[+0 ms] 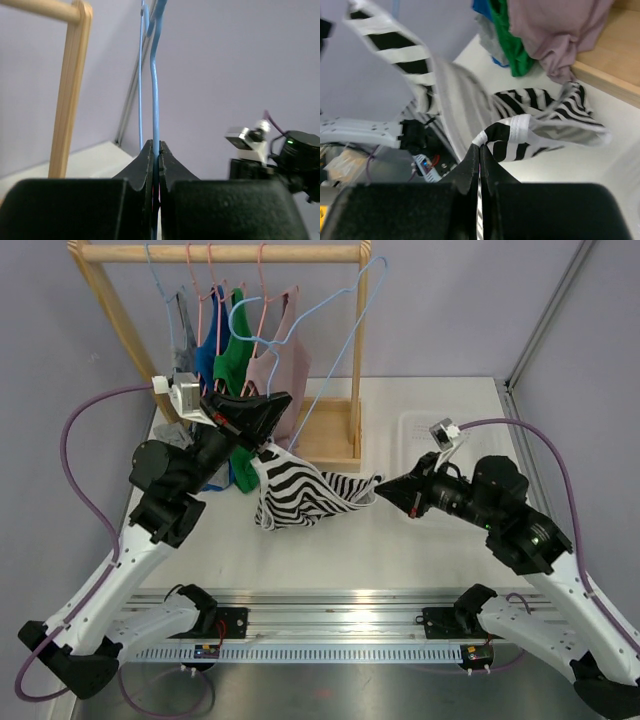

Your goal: Remove the tank top from the hanger

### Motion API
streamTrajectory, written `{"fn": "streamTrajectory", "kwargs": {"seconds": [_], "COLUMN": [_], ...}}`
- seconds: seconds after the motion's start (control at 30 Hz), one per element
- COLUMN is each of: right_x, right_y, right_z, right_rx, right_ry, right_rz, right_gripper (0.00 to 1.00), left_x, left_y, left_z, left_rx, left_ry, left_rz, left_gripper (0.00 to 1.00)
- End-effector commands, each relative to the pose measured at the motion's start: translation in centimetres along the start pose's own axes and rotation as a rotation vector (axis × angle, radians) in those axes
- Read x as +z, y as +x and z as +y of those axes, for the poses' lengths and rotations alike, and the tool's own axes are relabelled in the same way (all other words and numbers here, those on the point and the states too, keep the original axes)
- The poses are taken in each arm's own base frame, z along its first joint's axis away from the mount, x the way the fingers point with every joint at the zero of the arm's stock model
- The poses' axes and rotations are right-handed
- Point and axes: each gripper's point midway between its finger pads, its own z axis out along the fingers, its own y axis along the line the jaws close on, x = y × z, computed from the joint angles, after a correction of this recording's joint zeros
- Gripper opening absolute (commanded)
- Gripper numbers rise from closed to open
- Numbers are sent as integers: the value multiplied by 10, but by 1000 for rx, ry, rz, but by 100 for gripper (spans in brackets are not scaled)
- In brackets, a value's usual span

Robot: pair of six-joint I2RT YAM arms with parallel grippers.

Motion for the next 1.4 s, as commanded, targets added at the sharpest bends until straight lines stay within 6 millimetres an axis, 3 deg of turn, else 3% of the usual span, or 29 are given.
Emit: {"fn": "streamTrajectory", "kwargs": {"seconds": [0.0,0.07,0.17,0.2,0.23,0.3,0.37,0.5,0.53,0.7,0.8,0.83,0.87,0.93,0.97,1.03,1.1,1.17,1.2,1.23,1.33,1.37], "right_x": [-28,-36,-37,-29,-33,-24,-18,15,23,35,46,49,53,61,62,62,59,56,53,52,48,47], "right_y": [-21,-35,-56,-58,-68,-74,-74,-42,-25,24,50,60,64,74,76,76,71,68,66,64,60,59], "right_z": [48,79,105,105,113,109,102,60,46,27,13,4,-4,-32,-41,-55,-56,-59,-58,-61,-64,-64], "right_rx": [-31,-32,-32,-28,-40,-48,-54,-8,12,69,110,119,116,127,129,128,119,113,110,104,87,81], "right_ry": [-188,-329,-439,-443,-453,-432,-392,-249,-211,-214,-194,-164,-134,6,50,130,141,163,166,183,209,212], "right_rz": [-26,-56,-61,-42,-52,-55,-54,39,75,190,247,266,273,281,281,266,239,219,209,200,190,187], "right_gripper": [0,0,0,0,0,0,0,0,0,0,0,0,10,54,99,99,99,100,100,99,99,99], "left_x": [10,14,12,11,8,0,-5,-11,-14,-43,-65,-71,-73,-74,-72,-70,-67,-61,-58,-51,-30,-21], "left_y": [-79,-82,-77,-69,-70,-73,-63,-40,-39,-11,15,14,17,24,22,18,22,4,14,-1,0,-17], "left_z": [-25,-29,-32,-26,-24,-15,-4,18,20,49,58,56,57,63,64,64,72,68,76,72,76,69], "left_rx": [143,161,186,191,200,205,228,231,229,177,139,132,125,125,125,138,148,155,166,171,210,218], "left_ry": [70,103,133,120,110,53,9,-99,-120,-311,-360,-361,-369,-403,-415,-442,-487,-501,-532,-533,-526,-512], "left_rz": [-312,-342,-351,-346,-367,-403,-394,-287,-265,-117,-30,-38,-26,24,34,87,134,122,176,161,198,161], "left_gripper": [0,0,0,0,0,0,0,0,0,0,0,0,0,0,0,0,0,0,0,0,0,0]}}
